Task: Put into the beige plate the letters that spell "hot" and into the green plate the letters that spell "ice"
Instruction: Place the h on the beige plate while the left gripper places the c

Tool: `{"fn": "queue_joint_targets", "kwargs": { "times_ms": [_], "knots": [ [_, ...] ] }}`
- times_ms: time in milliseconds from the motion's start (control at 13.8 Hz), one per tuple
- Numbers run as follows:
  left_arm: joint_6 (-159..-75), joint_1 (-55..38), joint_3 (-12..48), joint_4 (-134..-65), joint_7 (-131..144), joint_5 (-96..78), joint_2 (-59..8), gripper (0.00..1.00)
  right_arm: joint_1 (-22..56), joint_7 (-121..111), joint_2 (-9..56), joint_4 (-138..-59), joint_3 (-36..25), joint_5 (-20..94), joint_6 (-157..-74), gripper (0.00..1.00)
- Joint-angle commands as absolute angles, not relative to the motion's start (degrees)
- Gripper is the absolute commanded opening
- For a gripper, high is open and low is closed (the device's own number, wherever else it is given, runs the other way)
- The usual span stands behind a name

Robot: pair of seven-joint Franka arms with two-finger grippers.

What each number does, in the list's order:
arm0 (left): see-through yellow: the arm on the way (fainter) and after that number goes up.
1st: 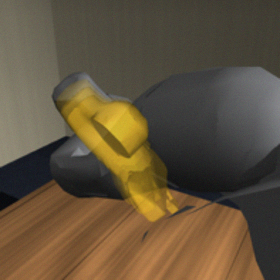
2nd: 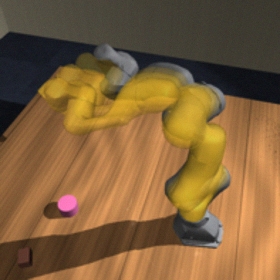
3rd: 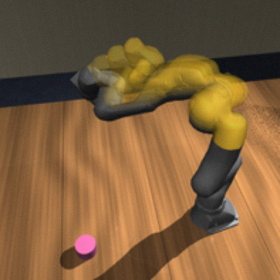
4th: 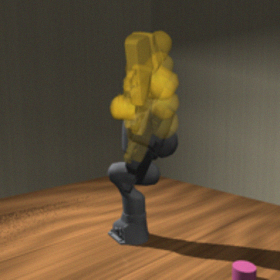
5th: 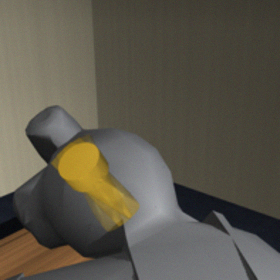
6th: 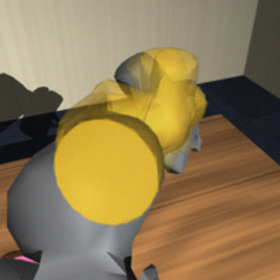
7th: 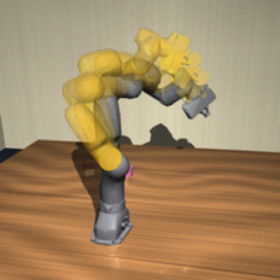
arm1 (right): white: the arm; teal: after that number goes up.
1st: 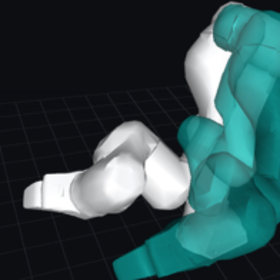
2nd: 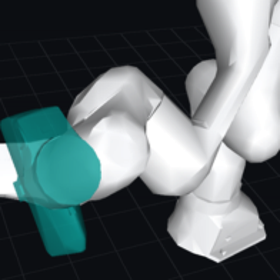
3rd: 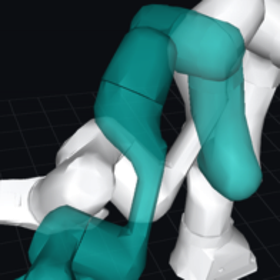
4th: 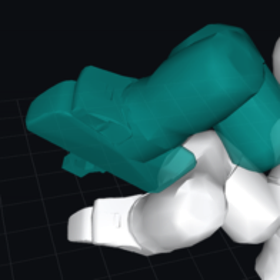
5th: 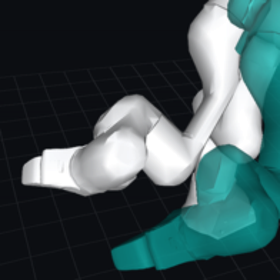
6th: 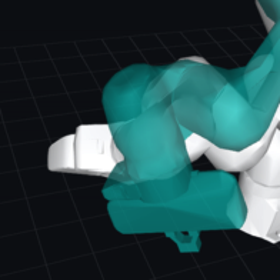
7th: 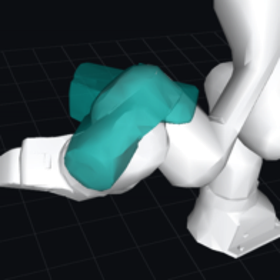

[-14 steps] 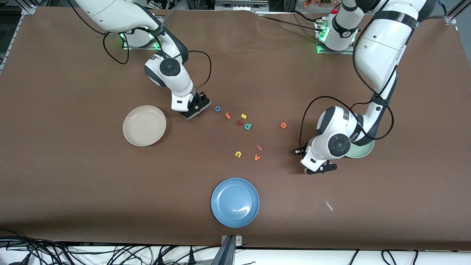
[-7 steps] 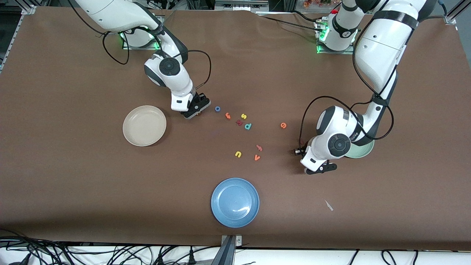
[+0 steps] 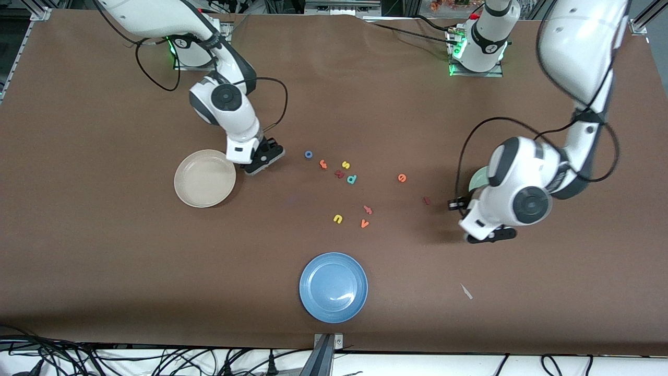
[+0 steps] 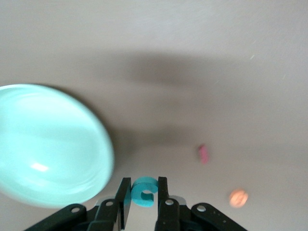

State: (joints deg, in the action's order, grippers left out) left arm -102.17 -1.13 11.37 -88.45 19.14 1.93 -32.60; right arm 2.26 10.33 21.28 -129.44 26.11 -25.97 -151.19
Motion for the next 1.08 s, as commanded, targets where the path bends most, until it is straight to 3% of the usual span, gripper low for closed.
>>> {"fn": "queue_joint_targets", "kwargs": {
  "times_ms": [0,361,506,578,650,723,867,1012],
  "knots": [
    [-96.79,3.24,11.34,-90.35,9.87,0.62,-29.1,0.05,-1.31,4.42,16.88,-130.34,26.72,-26.02,-147.84,0.13],
    [-99.12,9.39,11.25,-96.66,0.19,1.32,-32.24,0.06,-8.16,-8.15,16.52,-130.34,25.14,-25.05,-147.57,0.15],
    [-104.47,10.72,11.25,-100.27,-0.18,1.41,-33.48,0.06,-9.05,-9.32,16.52,-130.52,24.61,-24.96,-147.05,0.32],
    [-106.68,10.9,11.16,-101.85,-0.18,1.41,-34.1,0.06,-9.14,-9.23,16.61,-130.52,24.61,-24.96,-145.82,0.54],
    [-108.18,10.9,11.16,-102.74,-0.18,1.49,-34.54,0.06,-9.14,-9.14,16.61,-130.52,24.61,-24.87,-145.64,0.61],
    [-109.06,10.9,11.16,-103.53,-0.18,2.45,-34.98,0.08,-9.14,-8.88,16.61,-130.52,24.7,-24.44,-145.37,0.61],
    [-109.16,11.42,11.08,-103.62,-0.18,2.81,-35.16,0.25,-9.05,-8.88,16.09,-130.52,24.96,-21.02,-145.11,0.62],
    [-108.9,11.86,11.16,-103.62,-0.18,2.81,-34.98,0.54,-9.05,-6.7,16.17,-130.34,27.75,-16.29,-145.11,0.64]
  ]
}}
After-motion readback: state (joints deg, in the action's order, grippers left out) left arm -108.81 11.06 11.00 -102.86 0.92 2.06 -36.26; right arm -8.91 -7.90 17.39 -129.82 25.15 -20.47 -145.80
